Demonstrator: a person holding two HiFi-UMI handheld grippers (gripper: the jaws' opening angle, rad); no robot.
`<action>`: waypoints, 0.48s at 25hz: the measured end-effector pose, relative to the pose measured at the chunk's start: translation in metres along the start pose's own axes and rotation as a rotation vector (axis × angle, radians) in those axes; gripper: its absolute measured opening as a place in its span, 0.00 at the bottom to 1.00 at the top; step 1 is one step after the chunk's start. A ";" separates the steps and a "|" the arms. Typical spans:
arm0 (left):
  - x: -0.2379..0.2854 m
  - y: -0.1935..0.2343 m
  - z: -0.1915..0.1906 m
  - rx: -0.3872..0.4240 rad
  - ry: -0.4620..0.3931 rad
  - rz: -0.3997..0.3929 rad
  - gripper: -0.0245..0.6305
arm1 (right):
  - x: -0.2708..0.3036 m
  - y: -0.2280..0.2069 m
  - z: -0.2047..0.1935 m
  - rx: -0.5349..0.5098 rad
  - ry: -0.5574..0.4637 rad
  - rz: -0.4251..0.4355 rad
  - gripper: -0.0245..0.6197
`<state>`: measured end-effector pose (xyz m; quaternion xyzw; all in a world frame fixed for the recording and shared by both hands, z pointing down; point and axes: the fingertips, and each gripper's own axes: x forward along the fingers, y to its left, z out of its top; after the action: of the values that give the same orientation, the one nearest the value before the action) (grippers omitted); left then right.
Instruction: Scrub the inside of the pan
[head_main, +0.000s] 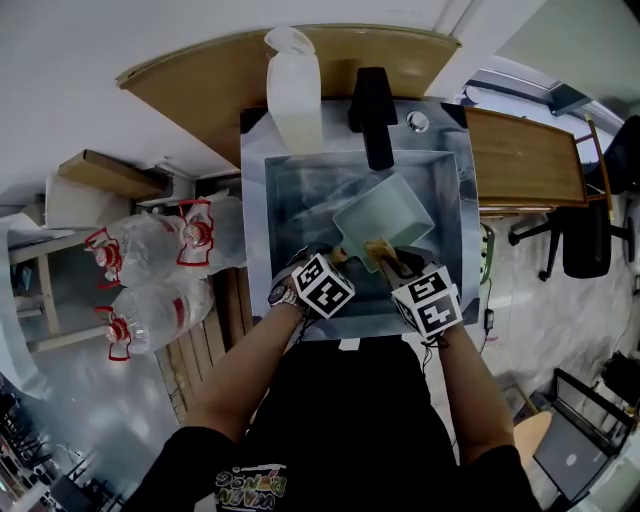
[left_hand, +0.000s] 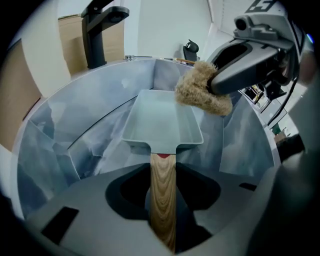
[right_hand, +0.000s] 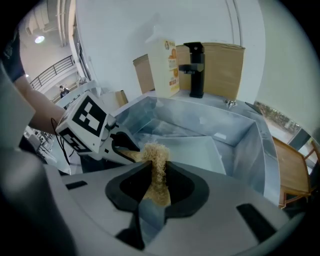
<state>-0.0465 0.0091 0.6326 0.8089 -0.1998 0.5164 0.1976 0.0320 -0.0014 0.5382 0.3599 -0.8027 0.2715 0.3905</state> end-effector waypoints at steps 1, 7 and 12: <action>0.000 0.000 0.000 -0.003 0.000 0.001 0.29 | 0.003 0.001 -0.002 -0.006 0.018 0.012 0.18; 0.001 0.000 -0.003 -0.030 0.002 -0.007 0.29 | 0.031 0.006 -0.021 -0.024 0.131 0.081 0.18; 0.001 0.001 -0.002 -0.038 -0.001 -0.004 0.29 | 0.043 0.009 -0.029 0.019 0.160 0.119 0.18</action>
<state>-0.0483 0.0094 0.6341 0.8057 -0.2083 0.5116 0.2139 0.0184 0.0089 0.5878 0.2923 -0.7863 0.3295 0.4332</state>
